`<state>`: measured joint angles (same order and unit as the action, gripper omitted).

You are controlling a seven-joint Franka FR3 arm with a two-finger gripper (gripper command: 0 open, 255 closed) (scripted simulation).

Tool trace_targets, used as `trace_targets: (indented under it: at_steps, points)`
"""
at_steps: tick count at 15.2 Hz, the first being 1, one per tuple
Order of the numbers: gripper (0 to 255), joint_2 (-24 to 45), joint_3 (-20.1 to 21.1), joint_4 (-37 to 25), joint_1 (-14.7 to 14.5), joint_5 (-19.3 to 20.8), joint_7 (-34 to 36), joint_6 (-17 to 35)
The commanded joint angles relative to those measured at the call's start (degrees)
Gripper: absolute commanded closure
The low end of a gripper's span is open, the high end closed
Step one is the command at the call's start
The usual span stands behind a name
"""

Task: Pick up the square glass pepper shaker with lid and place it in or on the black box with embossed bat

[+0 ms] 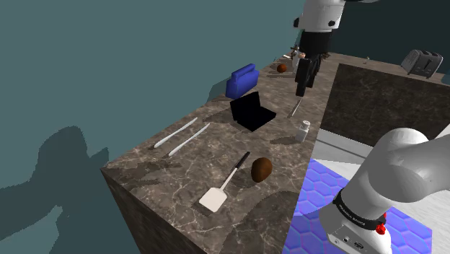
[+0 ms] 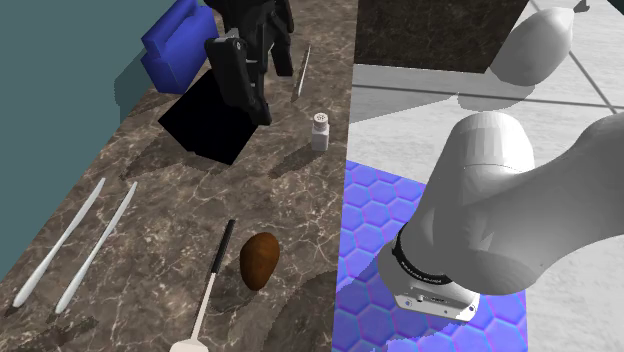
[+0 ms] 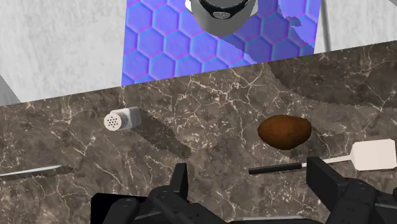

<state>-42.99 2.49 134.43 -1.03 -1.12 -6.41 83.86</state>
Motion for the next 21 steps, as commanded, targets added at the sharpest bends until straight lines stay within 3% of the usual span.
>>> trace_targets:
  at_steps: [1, 11, 21]
  points:
    - [0, 0.0, 0.0, 0.0, 0.0, 0.0, 0.0, 0.0]
    - [0, -1.4, -9.6, 13.8, 5.3, 7.8, -8.3, 13.9]
    - [0, 6.5, -20.7, 20.8, 11.5, 15.7, -16.4, 30.8]
